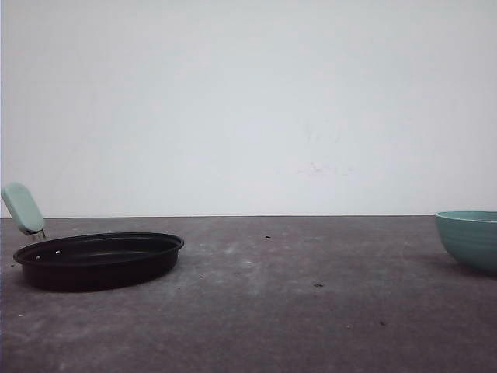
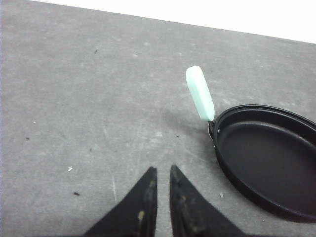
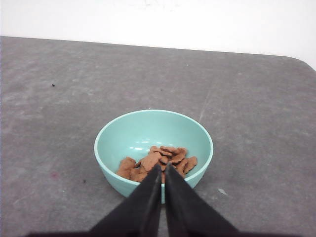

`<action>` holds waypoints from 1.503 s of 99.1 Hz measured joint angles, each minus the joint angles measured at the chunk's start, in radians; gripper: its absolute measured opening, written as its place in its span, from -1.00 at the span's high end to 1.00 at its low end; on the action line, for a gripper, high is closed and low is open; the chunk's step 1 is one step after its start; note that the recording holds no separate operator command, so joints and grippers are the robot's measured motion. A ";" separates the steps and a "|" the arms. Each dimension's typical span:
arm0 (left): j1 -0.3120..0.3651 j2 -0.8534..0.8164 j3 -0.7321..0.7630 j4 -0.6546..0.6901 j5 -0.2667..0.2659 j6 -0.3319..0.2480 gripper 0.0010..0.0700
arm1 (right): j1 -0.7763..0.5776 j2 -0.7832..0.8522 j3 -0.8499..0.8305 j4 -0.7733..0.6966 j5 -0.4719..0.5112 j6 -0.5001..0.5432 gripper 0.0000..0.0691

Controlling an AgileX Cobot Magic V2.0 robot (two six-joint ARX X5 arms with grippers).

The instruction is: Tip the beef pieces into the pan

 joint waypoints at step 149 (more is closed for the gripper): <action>0.000 0.000 0.000 0.000 0.000 0.000 0.97 | 0.000 0.000 0.000 -0.007 0.076 0.008 0.98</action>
